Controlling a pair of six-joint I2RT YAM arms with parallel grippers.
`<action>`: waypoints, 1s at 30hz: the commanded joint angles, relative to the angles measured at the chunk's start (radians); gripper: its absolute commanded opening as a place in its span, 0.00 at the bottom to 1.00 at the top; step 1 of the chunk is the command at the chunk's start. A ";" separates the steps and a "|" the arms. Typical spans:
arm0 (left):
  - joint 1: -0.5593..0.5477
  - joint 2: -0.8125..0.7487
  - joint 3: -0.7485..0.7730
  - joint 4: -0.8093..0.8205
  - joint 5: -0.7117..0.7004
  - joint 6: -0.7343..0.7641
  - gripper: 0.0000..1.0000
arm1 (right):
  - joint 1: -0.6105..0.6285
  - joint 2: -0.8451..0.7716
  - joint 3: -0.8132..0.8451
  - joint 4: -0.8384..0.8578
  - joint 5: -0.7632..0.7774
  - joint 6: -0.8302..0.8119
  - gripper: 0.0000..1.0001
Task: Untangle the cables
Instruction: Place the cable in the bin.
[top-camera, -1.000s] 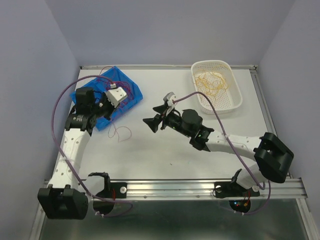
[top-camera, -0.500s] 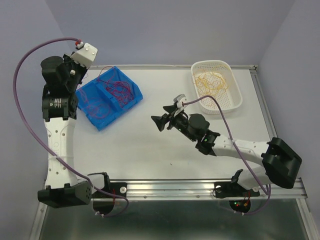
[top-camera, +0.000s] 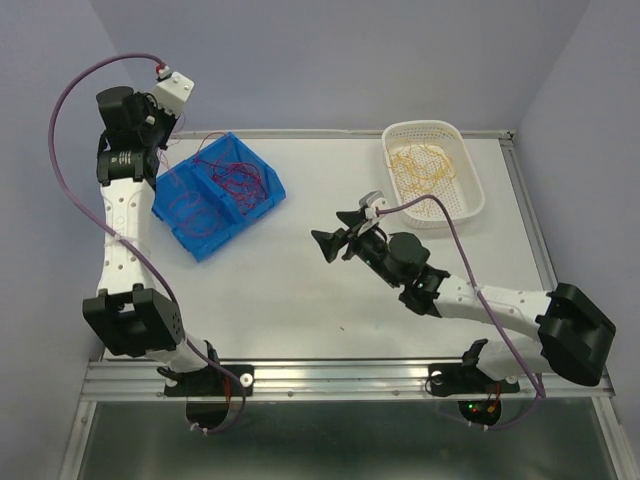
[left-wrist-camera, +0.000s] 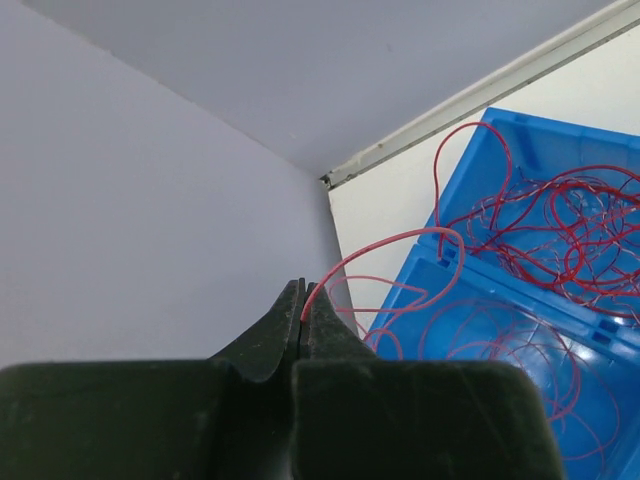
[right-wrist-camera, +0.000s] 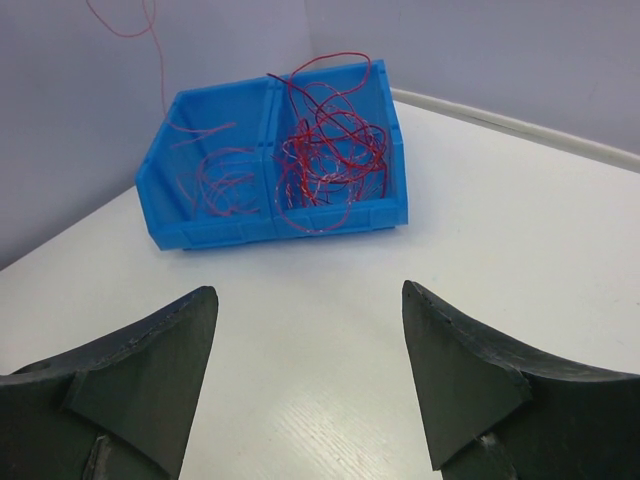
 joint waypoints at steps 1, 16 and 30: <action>0.026 0.050 0.014 0.066 0.090 -0.026 0.00 | -0.011 -0.044 -0.047 0.057 0.068 -0.005 0.79; 0.044 0.223 -0.358 0.156 0.106 0.052 0.00 | -0.035 -0.081 -0.079 0.056 0.072 0.009 0.82; 0.074 0.351 -0.272 0.141 0.052 0.060 0.45 | -0.042 -0.101 -0.105 0.050 0.106 0.032 0.82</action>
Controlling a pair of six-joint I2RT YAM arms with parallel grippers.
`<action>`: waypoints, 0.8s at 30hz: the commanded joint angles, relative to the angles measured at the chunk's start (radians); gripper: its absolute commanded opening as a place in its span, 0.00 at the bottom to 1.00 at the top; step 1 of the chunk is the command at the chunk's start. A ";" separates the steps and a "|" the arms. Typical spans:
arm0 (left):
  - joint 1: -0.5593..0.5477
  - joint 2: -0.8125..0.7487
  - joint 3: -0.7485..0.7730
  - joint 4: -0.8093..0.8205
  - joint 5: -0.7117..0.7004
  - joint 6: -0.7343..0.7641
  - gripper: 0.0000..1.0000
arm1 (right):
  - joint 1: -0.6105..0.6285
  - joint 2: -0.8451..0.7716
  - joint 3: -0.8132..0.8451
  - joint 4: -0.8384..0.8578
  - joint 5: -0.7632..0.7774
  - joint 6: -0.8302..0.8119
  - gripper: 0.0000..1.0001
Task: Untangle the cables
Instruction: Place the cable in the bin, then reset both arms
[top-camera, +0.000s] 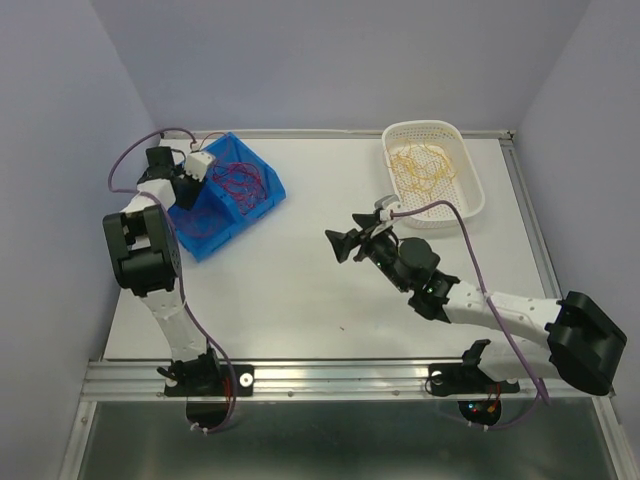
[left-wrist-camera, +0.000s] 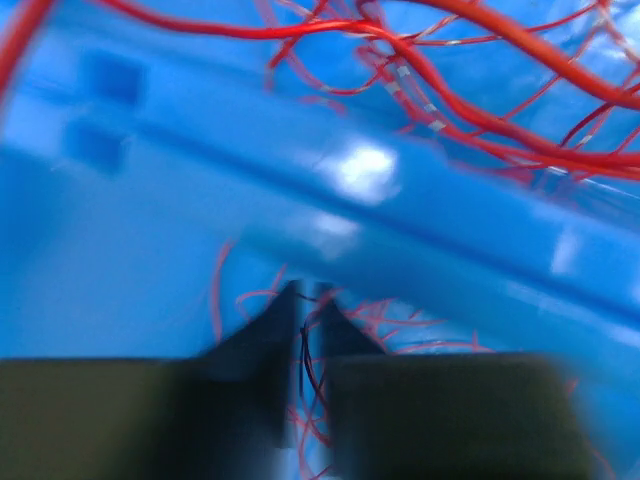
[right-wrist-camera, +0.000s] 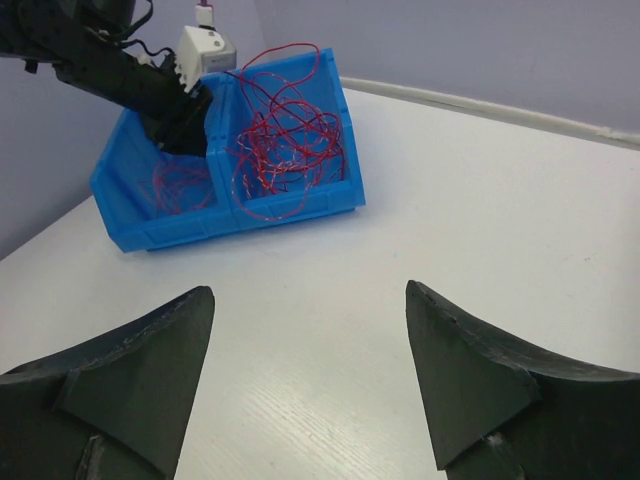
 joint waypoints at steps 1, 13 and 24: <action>0.006 -0.178 -0.063 0.062 -0.015 0.011 0.49 | -0.009 -0.029 -0.020 0.045 0.039 0.006 0.82; 0.008 -0.529 -0.062 -0.151 -0.080 0.064 0.80 | -0.012 -0.042 0.118 -0.275 0.251 0.069 0.96; 0.008 -1.025 -0.659 0.475 0.429 -0.533 0.99 | -0.012 -0.475 -0.135 -0.406 0.372 0.135 1.00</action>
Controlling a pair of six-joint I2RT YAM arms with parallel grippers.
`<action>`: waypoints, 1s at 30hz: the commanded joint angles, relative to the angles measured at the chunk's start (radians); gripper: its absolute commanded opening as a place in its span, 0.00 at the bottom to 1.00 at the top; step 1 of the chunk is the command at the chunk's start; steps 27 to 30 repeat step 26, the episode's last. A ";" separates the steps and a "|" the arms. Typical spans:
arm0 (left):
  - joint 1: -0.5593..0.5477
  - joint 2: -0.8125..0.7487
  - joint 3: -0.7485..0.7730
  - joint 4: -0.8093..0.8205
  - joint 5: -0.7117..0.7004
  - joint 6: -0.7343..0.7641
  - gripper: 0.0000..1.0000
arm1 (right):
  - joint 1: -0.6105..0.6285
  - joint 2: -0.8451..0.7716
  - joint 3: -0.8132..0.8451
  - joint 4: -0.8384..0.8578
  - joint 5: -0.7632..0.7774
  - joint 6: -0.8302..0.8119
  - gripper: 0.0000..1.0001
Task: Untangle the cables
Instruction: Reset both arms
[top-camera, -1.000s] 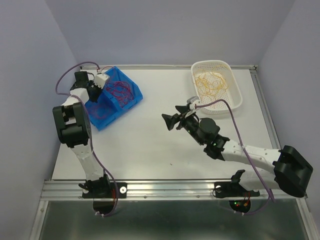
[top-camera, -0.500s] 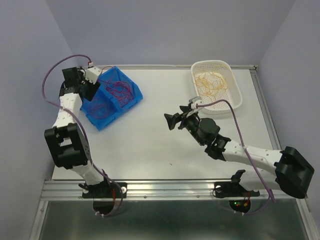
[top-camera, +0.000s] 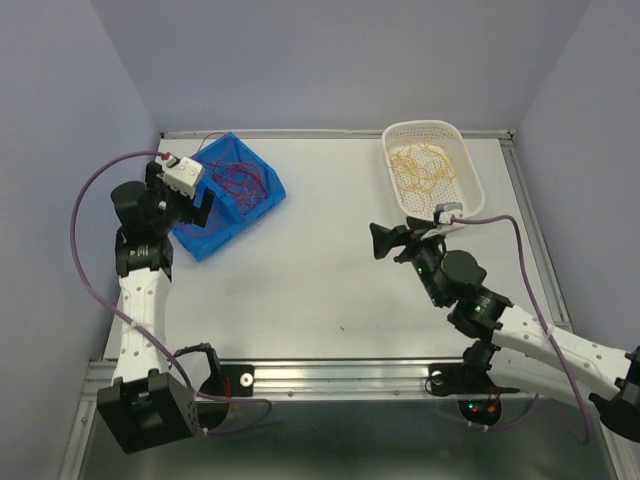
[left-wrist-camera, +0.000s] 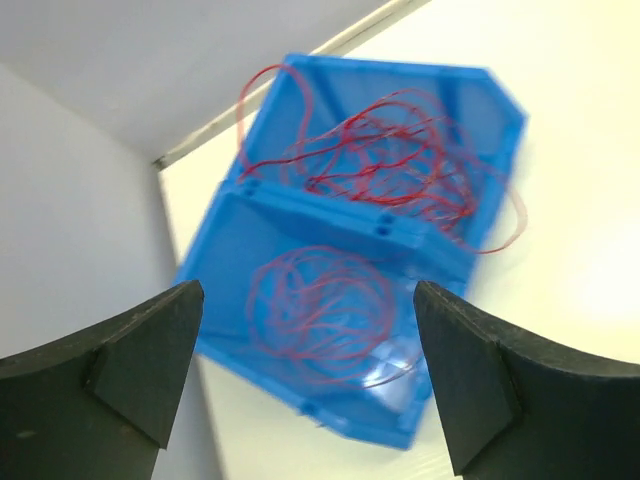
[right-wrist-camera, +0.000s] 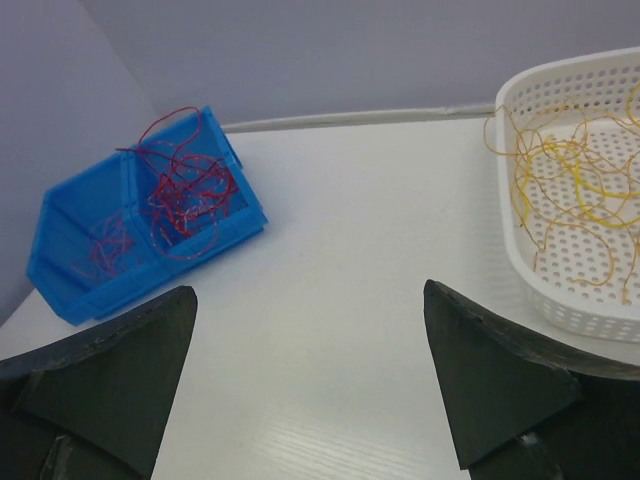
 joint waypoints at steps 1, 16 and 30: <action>0.001 -0.125 -0.252 0.440 0.169 -0.404 0.99 | -0.007 -0.165 -0.163 -0.044 0.095 0.027 1.00; 0.001 -0.269 -0.549 0.736 0.111 -0.652 0.99 | -0.006 -0.391 -0.414 -0.040 0.197 0.077 1.00; 0.001 -0.326 -0.601 0.786 0.108 -0.666 0.99 | -0.006 -0.417 -0.434 -0.035 0.171 0.094 0.98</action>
